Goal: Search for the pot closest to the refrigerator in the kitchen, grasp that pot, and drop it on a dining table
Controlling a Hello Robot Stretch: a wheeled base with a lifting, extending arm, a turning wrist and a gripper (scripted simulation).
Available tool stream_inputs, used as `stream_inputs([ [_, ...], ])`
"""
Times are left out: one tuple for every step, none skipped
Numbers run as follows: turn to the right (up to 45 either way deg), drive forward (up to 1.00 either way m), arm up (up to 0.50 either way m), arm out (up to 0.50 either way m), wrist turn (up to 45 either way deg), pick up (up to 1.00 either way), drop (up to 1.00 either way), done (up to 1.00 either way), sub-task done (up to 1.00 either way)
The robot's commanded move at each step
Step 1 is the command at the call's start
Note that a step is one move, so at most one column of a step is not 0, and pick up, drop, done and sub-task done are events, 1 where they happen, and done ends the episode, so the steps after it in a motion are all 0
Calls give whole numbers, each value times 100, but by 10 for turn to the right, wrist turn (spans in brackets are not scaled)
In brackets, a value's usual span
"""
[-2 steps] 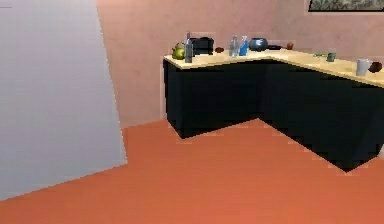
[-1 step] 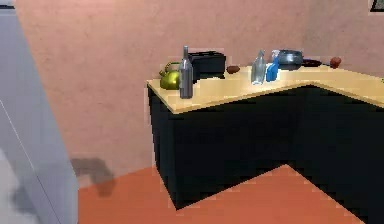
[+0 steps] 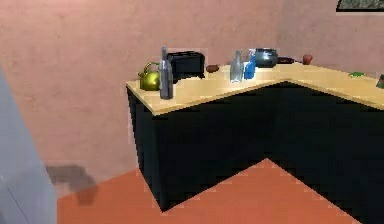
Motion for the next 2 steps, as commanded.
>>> stream_inputs([
  [0, 35, 0, 0, 0, 0, 0, 0, 0],
  [-450, 0, 0, 0, 0, 0, 0, 0, 0],
])
